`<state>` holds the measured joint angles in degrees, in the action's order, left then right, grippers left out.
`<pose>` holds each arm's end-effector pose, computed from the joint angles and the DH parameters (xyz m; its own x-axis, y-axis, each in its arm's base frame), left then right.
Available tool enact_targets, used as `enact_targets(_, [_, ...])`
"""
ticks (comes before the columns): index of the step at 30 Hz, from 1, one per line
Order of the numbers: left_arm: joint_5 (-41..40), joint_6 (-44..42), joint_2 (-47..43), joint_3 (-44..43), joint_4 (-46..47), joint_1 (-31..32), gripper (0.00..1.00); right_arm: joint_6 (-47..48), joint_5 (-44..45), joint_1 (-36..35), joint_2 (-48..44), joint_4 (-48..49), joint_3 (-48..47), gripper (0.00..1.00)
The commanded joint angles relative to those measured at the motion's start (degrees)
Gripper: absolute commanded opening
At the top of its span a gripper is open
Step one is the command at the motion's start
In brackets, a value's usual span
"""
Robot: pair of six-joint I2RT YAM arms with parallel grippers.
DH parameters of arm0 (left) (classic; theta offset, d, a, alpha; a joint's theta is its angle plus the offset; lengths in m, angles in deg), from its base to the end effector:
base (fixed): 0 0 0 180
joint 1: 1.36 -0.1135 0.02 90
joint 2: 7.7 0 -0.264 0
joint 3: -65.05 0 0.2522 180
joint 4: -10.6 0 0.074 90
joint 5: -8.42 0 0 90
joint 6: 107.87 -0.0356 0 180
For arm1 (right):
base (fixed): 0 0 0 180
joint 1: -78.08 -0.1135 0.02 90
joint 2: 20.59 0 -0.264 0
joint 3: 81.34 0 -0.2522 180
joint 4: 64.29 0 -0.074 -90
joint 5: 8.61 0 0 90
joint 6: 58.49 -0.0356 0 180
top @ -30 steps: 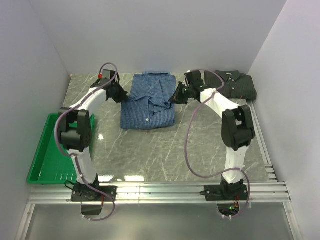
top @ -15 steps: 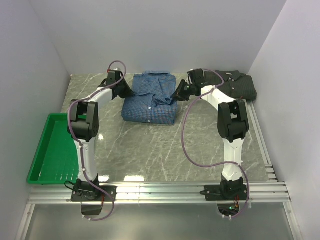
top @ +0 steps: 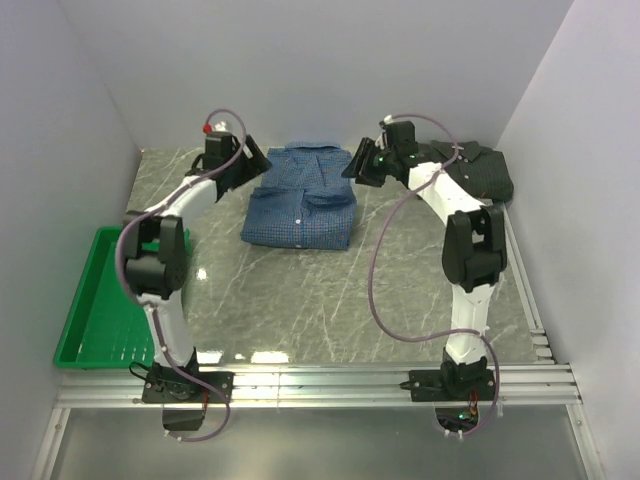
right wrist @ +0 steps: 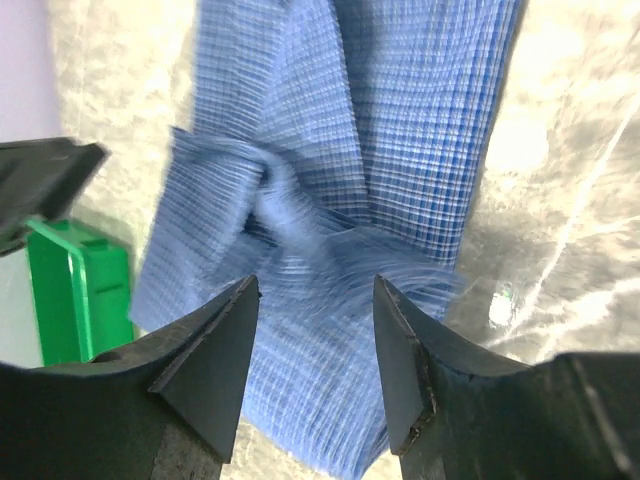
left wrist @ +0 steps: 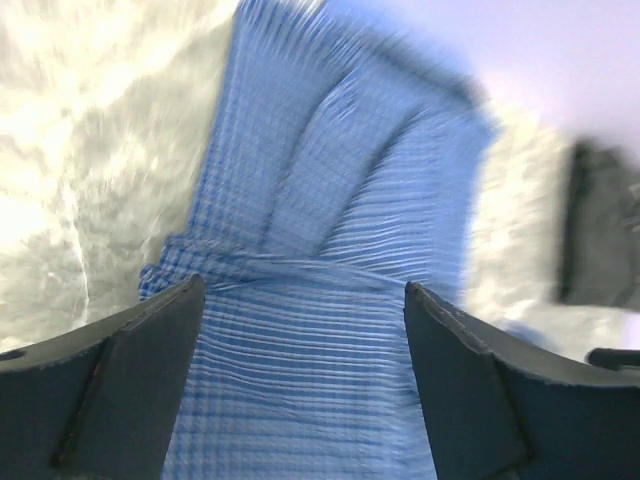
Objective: Fold and stack the long sleeve shirts
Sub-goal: Fold the shirt
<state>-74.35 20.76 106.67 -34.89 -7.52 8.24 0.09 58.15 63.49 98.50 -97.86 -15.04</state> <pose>0.4581 -0.0820 0.2323 -0.5830 -0.5295 -0.6162 -0.1202 0.8063 -0.5791 0.4633 0.1351 0.2534 -0.7947 0.2881 -0.5342 -0.1337 0.7755 0.6171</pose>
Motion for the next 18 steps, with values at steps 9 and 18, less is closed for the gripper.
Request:
enact_targets(9, [-10.82,-0.93,-25.15,10.30,-3.99,7.09,0.86,5.31,2.07,-3.86,-18.10,4.61,12.39,0.57])
enact_targets(18, [-15.56,1.01,-26.13,23.33,1.38,13.41,0.85,2.43,-1.54,-9.05,-13.72,10.57,19.51,0.55])
